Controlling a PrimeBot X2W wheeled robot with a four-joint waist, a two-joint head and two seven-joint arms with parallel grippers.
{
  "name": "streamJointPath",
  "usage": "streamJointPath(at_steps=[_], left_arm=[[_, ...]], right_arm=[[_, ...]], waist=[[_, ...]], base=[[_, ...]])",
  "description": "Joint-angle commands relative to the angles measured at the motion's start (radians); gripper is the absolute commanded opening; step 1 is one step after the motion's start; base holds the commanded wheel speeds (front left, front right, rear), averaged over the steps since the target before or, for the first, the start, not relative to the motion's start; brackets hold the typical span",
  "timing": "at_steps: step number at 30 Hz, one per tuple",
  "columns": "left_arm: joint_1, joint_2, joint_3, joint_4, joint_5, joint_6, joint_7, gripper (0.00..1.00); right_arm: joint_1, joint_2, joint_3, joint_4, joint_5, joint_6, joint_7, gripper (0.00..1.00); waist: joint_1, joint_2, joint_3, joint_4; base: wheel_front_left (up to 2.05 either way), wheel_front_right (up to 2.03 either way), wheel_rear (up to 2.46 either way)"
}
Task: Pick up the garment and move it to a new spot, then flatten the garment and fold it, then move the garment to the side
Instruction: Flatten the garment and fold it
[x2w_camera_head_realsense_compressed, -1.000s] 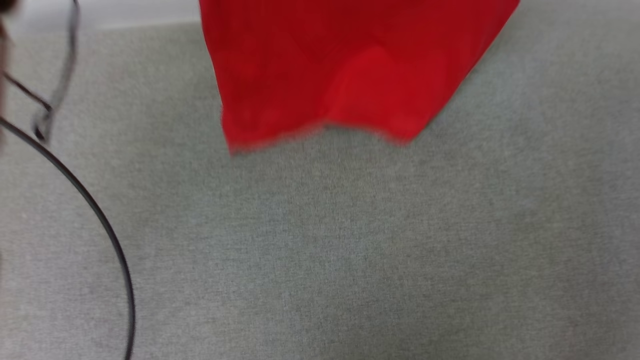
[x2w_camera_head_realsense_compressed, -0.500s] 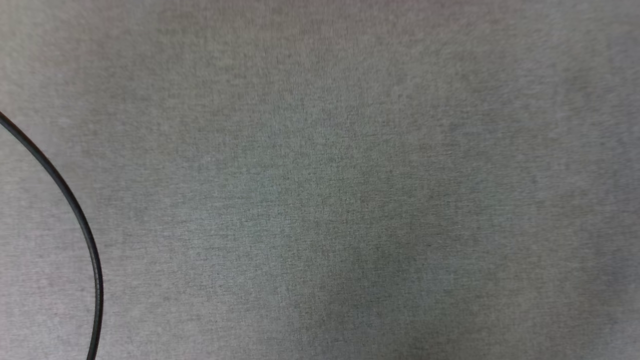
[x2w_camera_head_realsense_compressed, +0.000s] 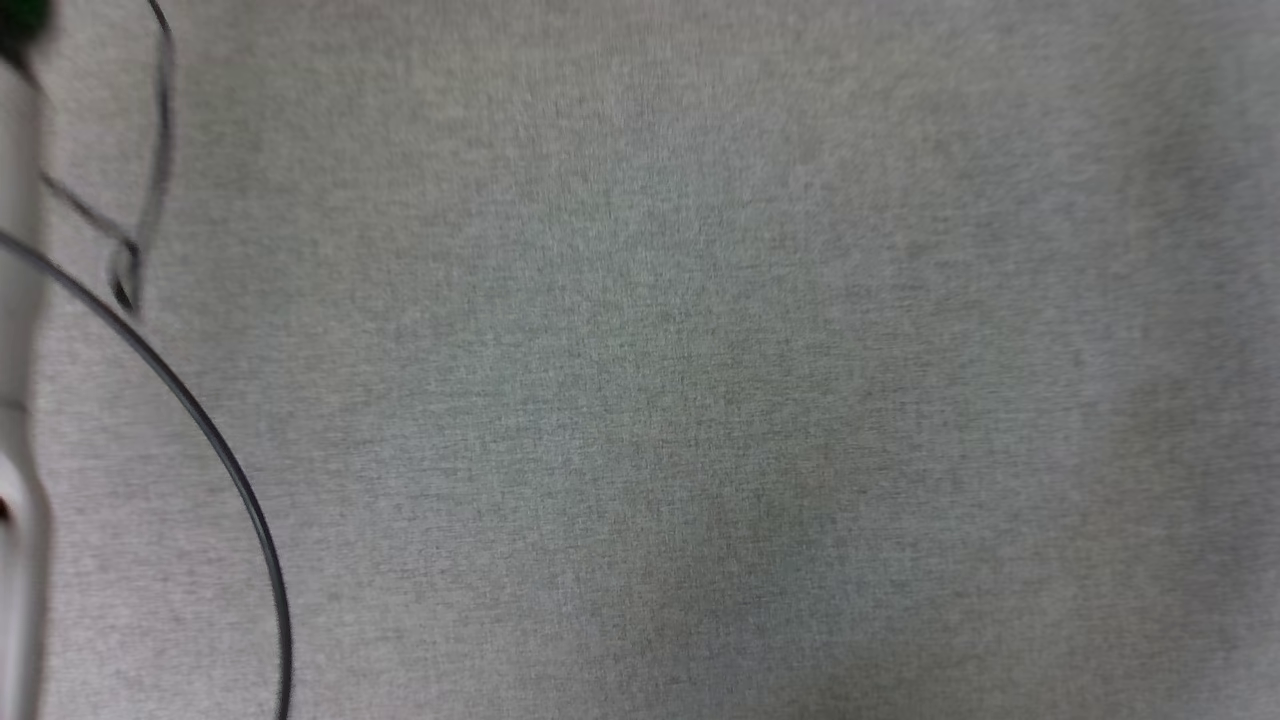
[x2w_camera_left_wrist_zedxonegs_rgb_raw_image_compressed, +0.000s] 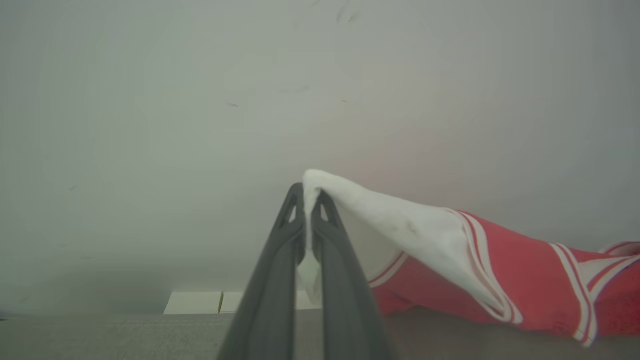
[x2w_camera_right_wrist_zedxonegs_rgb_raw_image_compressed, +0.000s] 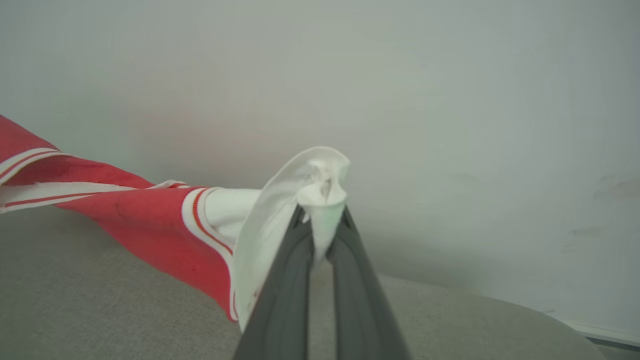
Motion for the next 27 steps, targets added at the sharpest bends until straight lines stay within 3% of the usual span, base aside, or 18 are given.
streamJointPath(at_steps=[1,9,16,27], left_arm=[[0.031,-0.002,0.001,0.004,-0.003,-0.003,-0.008,0.0],[0.435,-0.007,0.03,-0.06,-0.065,-0.018,-0.059,0.0],[0.786,-0.003,0.086,-0.23,-0.054,0.049,-0.065,0.0],[1.326,0.021,0.133,-0.624,-0.05,0.221,-0.035,0.0]], right_arm=[[0.029,0.002,0.008,0.002,0.009,0.0,-0.005,0.0],[0.399,-0.039,0.118,-0.078,0.127,0.0,-0.061,0.0],[0.729,-0.089,0.079,-0.184,0.185,0.0,-0.089,0.0],[1.222,-0.04,-0.093,-0.415,0.15,-0.001,-0.064,0.0]], waist=[[-0.0002,0.0,-0.041,-0.002],[-0.0002,0.0,-0.227,0.008],[-0.0002,0.0,-0.362,0.033],[-0.0002,0.0,-0.489,0.06]], base=[[0.0,0.0,0.0],[0.0,0.0,0.0],[0.0,0.0,0.0],[0.0,0.0,0.0]])
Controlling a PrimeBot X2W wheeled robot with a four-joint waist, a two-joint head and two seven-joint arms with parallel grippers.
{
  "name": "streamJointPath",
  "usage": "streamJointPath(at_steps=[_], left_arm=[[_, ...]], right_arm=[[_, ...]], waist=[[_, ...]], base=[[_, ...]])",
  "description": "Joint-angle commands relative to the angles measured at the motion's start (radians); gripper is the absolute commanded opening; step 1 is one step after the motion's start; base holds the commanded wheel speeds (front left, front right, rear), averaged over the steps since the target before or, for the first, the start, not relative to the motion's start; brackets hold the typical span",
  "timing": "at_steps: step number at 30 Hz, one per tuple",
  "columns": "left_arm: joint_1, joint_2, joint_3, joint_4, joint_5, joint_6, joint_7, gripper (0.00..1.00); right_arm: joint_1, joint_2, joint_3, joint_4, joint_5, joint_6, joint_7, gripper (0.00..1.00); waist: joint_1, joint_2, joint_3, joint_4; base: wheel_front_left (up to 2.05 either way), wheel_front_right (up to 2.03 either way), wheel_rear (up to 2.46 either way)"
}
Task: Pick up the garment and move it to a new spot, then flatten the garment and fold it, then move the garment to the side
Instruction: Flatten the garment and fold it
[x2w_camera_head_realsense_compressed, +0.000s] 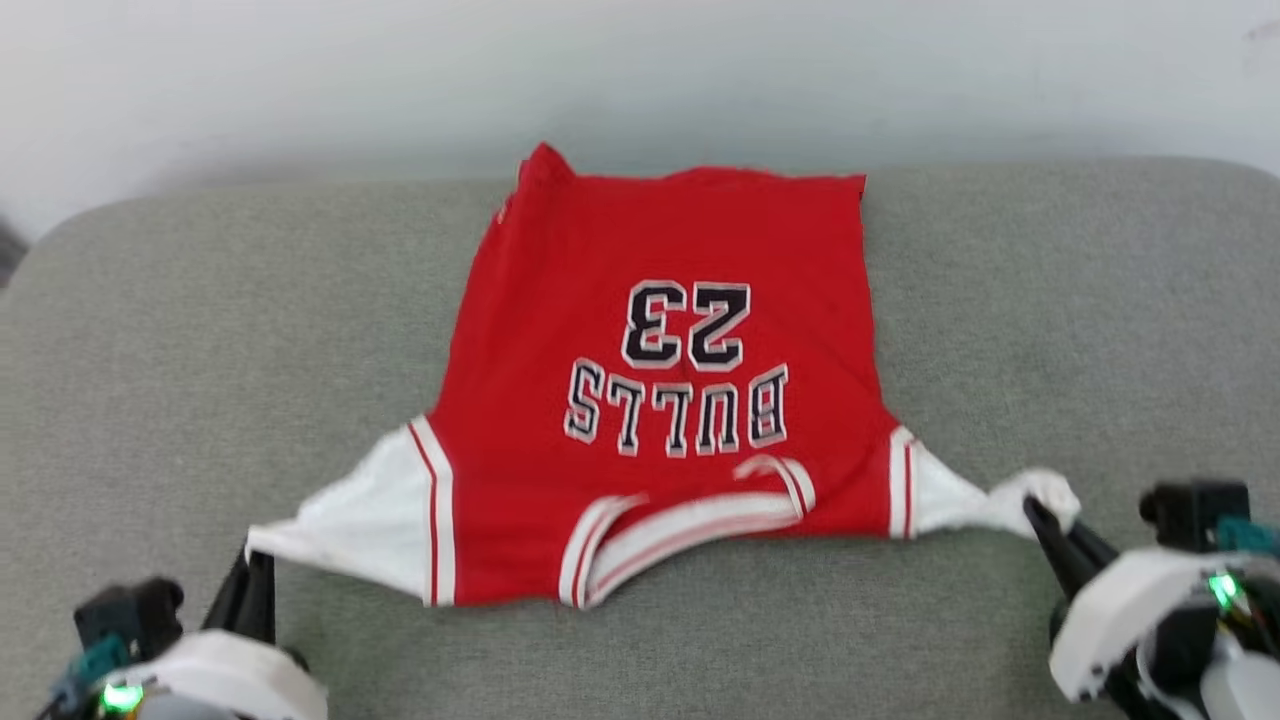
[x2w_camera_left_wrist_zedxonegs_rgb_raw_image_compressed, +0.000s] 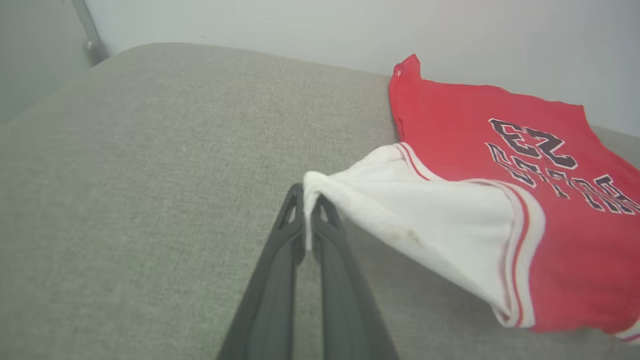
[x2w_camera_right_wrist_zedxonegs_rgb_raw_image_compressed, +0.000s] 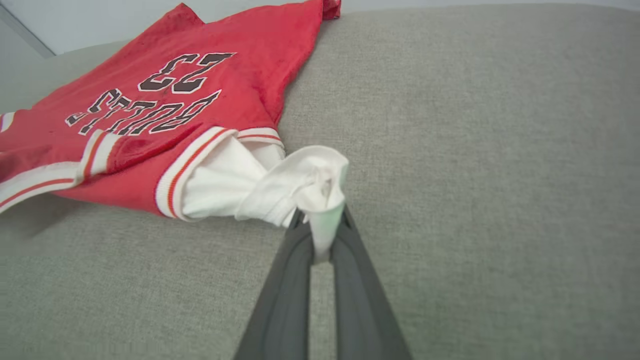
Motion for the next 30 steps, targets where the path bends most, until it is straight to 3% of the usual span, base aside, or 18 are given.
streamJointPath(at_steps=[1,9,11,12,13,21,23,30], left_arm=[[0.077,0.007,0.009,-0.06,-0.01,0.031,0.012,0.0],[0.292,0.024,0.001,-0.244,-0.015,0.113,0.066,0.0],[0.314,0.022,-0.01,-0.271,-0.006,0.122,0.07,0.0],[0.316,0.017,-0.017,-0.286,-0.001,0.124,0.069,0.0],[0.312,0.013,-0.025,-0.297,0.006,0.127,0.066,0.0],[0.234,-0.004,-0.076,-0.378,0.06,0.128,0.058,0.0],[0.189,-0.005,-0.088,-0.424,0.088,0.131,0.052,0.0],[0.095,-0.054,-0.128,-0.475,0.117,0.11,0.026,0.0]], right_arm=[[0.085,0.014,-0.047,-0.04,-0.02,-0.001,0.001,0.0],[0.39,0.137,-0.205,-0.197,-0.119,-0.001,0.066,0.01],[0.428,0.168,-0.216,-0.22,-0.138,-0.001,0.099,0.39],[0.438,0.177,-0.221,-0.235,-0.142,-0.001,0.111,0.49],[0.446,0.189,-0.223,-0.246,-0.141,-0.001,0.12,0.97],[0.342,0.193,-0.31,-0.358,-0.108,-0.001,0.073,1.0],[0.193,0.153,-0.391,-0.343,-0.079,-0.001,0.097,1.0],[-0.142,0.041,-0.466,-0.192,-0.044,-0.001,0.296,1.0]], waist=[[0.0004,0.0,-0.023,0.021],[0.0004,0.0,-0.04,0.069],[0.0004,0.0,-0.039,0.078],[0.0004,0.0,-0.037,0.083],[0.0004,0.0,-0.035,0.088],[0.0004,0.0,0.015,0.14],[0.0004,0.0,0.068,0.166],[0.0004,0.0,0.187,0.26]], base=[[0.0,0.0,0.0],[0.0,0.0,0.0],[0.0,0.0,0.0],[0.0,0.0,0.0],[0.0,0.0,0.0],[0.0,0.0,0.0],[0.0,0.0,0.0],[0.0,0.0,0.0]])
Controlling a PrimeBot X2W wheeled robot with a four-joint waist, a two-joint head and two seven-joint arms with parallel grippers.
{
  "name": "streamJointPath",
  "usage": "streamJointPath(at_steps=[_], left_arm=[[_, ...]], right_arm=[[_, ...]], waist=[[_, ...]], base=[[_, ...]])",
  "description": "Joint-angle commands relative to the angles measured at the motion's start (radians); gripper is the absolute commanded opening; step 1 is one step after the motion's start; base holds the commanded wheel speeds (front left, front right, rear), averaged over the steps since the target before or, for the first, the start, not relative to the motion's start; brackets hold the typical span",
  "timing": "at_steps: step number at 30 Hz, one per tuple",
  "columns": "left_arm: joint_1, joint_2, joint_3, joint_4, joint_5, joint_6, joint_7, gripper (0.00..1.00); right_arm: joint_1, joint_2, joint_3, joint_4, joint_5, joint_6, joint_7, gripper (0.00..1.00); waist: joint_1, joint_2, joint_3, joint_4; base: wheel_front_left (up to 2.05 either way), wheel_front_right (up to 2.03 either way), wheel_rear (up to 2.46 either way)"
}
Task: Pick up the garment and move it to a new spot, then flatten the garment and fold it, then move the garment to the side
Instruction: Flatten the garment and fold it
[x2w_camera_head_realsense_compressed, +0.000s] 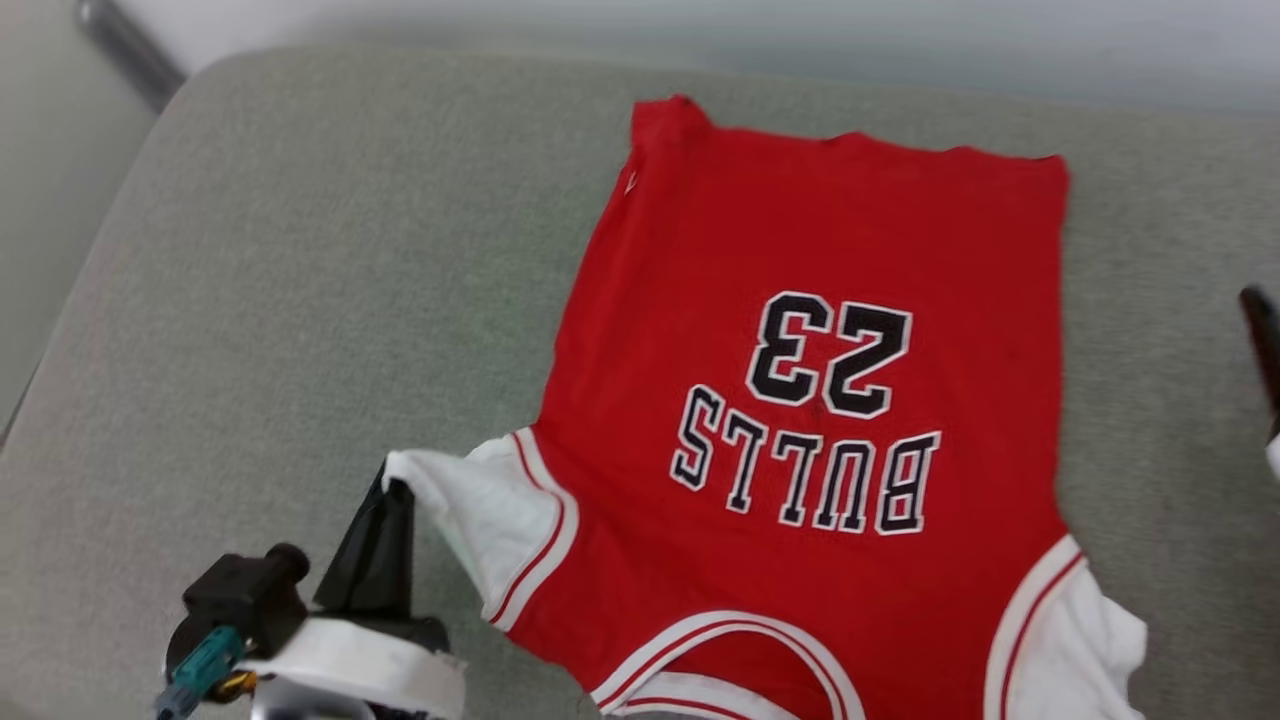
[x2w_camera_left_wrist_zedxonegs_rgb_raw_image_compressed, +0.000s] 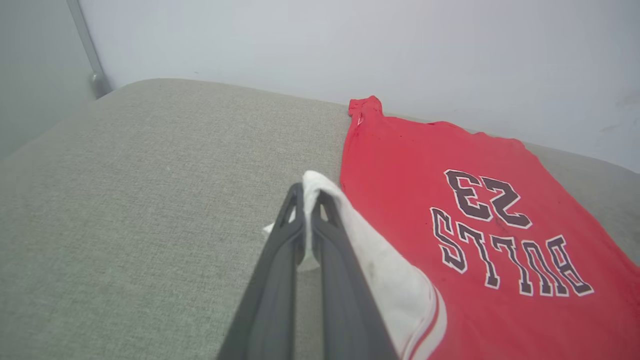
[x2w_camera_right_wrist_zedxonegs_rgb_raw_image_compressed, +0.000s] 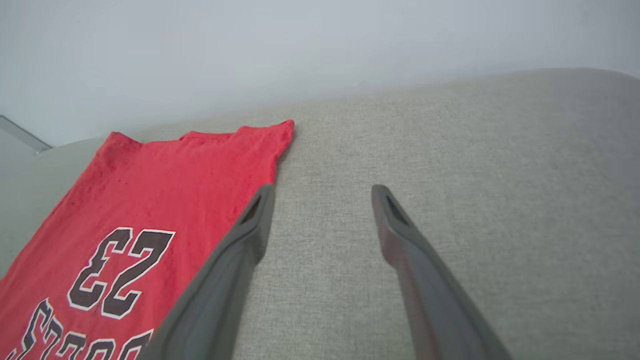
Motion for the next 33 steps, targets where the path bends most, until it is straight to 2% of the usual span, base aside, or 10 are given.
streamJointPath(at_steps=[1,7,13,18,19,25,26,27,28,33], left_arm=[[-0.027,-0.013,-0.005,-0.003,0.006,-0.007,-0.01,0.0],[-0.118,-0.075,-0.03,0.006,0.017,-0.047,-0.039,0.0],[-0.184,-0.128,-0.043,0.026,0.027,-0.096,-0.054,0.0],[-0.213,-0.17,-0.045,0.054,0.033,-0.135,-0.06,0.0],[-0.222,-0.189,-0.04,0.075,0.04,-0.155,-0.061,0.0],[-0.219,-0.223,-0.014,0.103,0.06,-0.187,-0.062,0.0],[-0.217,-0.227,-0.011,0.107,0.063,-0.193,-0.062,0.0],[-0.216,-0.231,-0.008,0.112,0.068,-0.197,-0.062,0.0],[-0.215,-0.233,-0.004,0.116,0.072,-0.202,-0.062,0.0],[-0.198,-0.242,0.017,0.139,0.087,-0.216,-0.062,0.0]], right_arm=[[-0.064,-0.021,-0.007,0.024,-0.004,0.0,0.042,1.0],[-0.315,-0.121,-0.014,0.149,-0.049,0.0,0.313,1.0],[-0.521,-0.163,-0.015,0.238,-0.122,0.0,0.524,1.0],[-0.619,-0.161,-0.031,0.294,-0.178,0.0,0.585,1.0],[-0.631,-0.153,-0.039,0.336,-0.211,0.0,0.607,1.0],[-0.54,-0.112,-0.069,0.453,-0.244,-0.001,0.724,1.0],[-0.53,-0.106,-0.083,0.467,-0.254,-0.001,0.745,0.82],[-0.521,-0.101,-0.091,0.477,-0.265,-0.001,0.762,0.33],[-0.518,-0.096,-0.1,0.478,-0.27,-0.001,0.769,0.0],[-0.544,-0.106,-0.109,0.439,-0.291,0.0,0.741,0.0]], waist=[[-0.0001,0.0,0.068,0.065],[-0.0001,0.0,0.175,0.169],[-0.0001,0.0,0.267,0.241],[-0.0001,0.0,0.316,0.277],[-0.0001,0.0,0.33,0.29],[-0.0001,0.0,0.326,0.297],[-0.0001,0.0,0.323,0.298],[-0.0001,0.0,0.319,0.299],[-0.0001,0.0,0.314,0.3],[-0.0001,0.0,0.268,0.291]], base=[[0.0,0.0,0.0],[0.0,0.0,0.0],[0.0,0.0,0.0],[0.0,0.0,0.0],[0.0,0.0,0.0],[0.0,0.0,0.0],[0.0,0.0,0.0],[0.0,0.0,0.0],[0.0,0.0,0.0],[0.0,0.0,0.0]])
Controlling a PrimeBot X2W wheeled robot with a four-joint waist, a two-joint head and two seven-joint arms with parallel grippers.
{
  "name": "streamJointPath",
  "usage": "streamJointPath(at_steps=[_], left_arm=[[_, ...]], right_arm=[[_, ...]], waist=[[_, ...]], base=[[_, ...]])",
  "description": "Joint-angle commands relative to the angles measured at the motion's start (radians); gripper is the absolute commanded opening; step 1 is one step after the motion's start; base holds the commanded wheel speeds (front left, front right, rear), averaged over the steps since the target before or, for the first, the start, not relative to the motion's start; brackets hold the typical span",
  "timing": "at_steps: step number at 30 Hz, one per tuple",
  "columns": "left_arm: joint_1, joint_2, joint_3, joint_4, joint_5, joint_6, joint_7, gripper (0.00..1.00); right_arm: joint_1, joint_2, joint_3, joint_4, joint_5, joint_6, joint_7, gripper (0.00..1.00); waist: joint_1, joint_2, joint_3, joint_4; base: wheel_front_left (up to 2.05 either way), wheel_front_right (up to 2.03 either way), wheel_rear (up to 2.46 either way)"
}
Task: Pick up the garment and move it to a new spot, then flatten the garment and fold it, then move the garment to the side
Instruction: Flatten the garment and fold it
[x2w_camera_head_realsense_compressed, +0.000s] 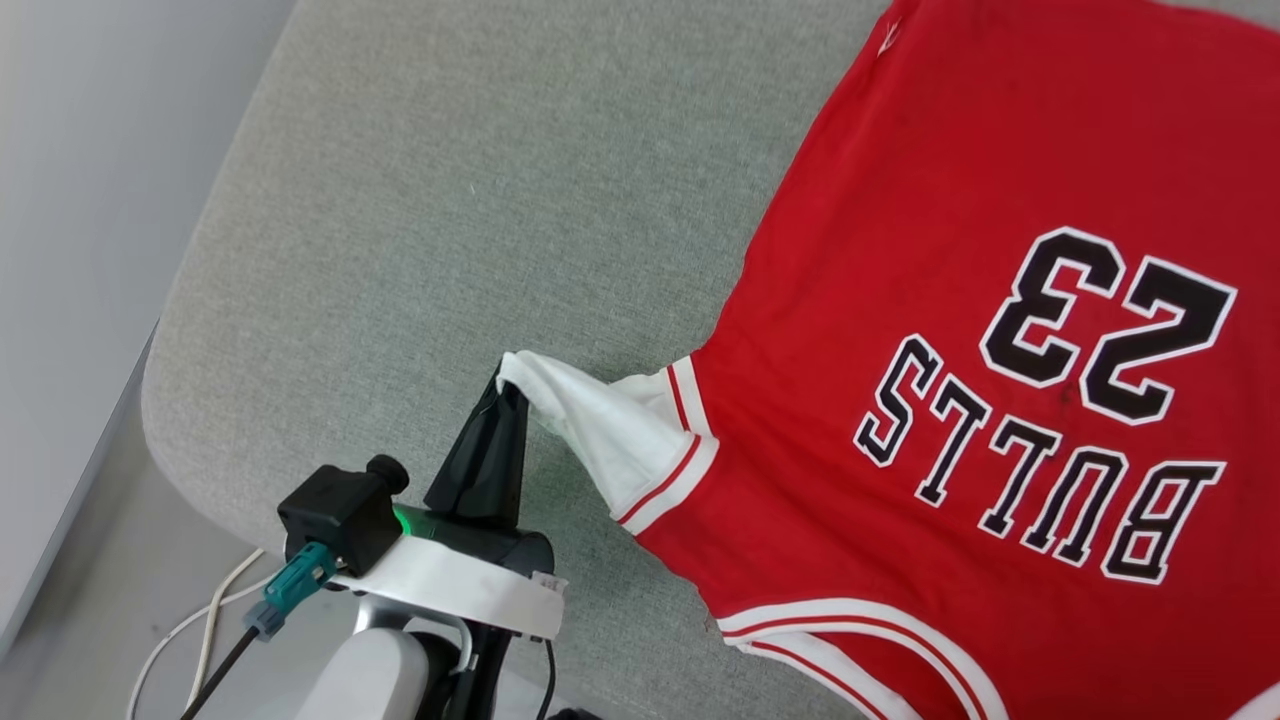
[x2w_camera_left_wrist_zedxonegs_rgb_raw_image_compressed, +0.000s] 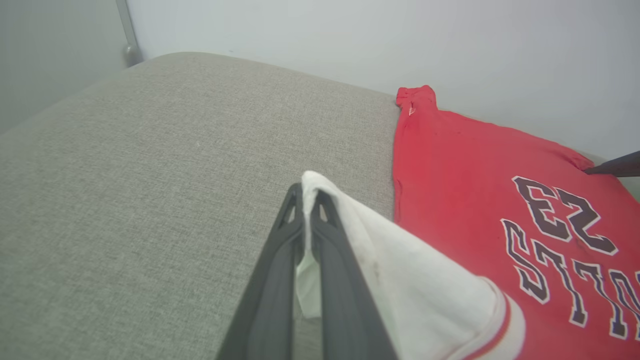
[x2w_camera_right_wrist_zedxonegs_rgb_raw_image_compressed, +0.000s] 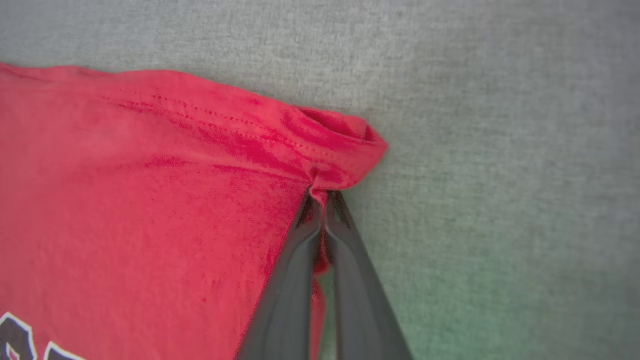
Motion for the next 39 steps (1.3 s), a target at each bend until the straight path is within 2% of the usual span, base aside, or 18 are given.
streamJointPath(at_steps=[1,7,16,21,28,32,36,37,38,39], left_arm=[[0.012,-0.002,0.012,0.009,0.009,-0.005,-0.007,0.0],[0.06,0.015,0.053,0.039,0.01,0.004,-0.006,0.0],[0.14,0.08,0.134,0.067,-0.021,0.047,0.022,0.0],[0.183,0.121,0.186,0.059,-0.043,0.072,0.046,0.0],[0.233,0.165,0.231,0.05,-0.063,0.097,0.08,0.0],[0.25,0.175,0.239,0.051,-0.082,0.095,0.105,0.0],[0.256,0.185,0.238,0.042,-0.088,0.096,0.123,0.0],[0.257,0.189,0.238,0.04,-0.086,0.098,0.125,0.0],[0.259,0.192,0.237,0.039,-0.086,0.099,0.13,0.0],[0.26,0.194,0.238,0.034,-0.085,0.1,0.132,0.0]], right_arm=[[0.087,0.017,0.019,0.044,-0.016,-0.001,0.029,0.0],[0.128,-0.06,0.076,-0.018,0.019,-0.001,0.004,0.0],[0.35,-0.096,0.204,-0.218,0.169,-0.001,-0.011,0.0],[0.538,-0.069,0.235,-0.378,0.219,-0.001,-0.003,0.0],[0.841,0.004,0.219,-0.563,0.241,-0.001,-0.027,0.0],[0.996,0.086,0.199,-0.596,0.25,-0.001,-0.049,0.0],[1.105,0.161,0.207,-0.578,0.256,-0.001,-0.071,0.0],[1.113,0.175,0.207,-0.574,0.259,-0.001,-0.09,0.32],[1.116,0.187,0.207,-0.569,0.26,-0.001,-0.115,0.69],[1.116,0.197,0.207,-0.565,0.263,-0.001,-0.141,1.0]], waist=[[-0.0001,0.0,-0.036,-0.01],[-0.0001,0.0,-0.145,-0.066],[-0.0001,0.0,-0.291,-0.22],[-0.0001,0.0,-0.339,-0.331],[-0.0001,0.0,-0.376,-0.465],[-0.0001,0.0,-0.381,-0.516],[-0.0001,0.0,-0.379,-0.552],[-0.0001,0.0,-0.377,-0.559],[-0.0001,0.0,-0.377,-0.564],[-0.0001,0.0,-0.375,-0.57]], base=[[0.0,0.0,0.0],[0.0,0.0,0.0],[0.0,0.0,0.0],[0.0,0.0,0.0],[0.0,0.0,0.0],[0.0,0.0,0.0],[0.0,0.0,0.0],[0.0,0.0,0.0],[0.0,0.0,0.0],[0.0,0.0,0.0]])
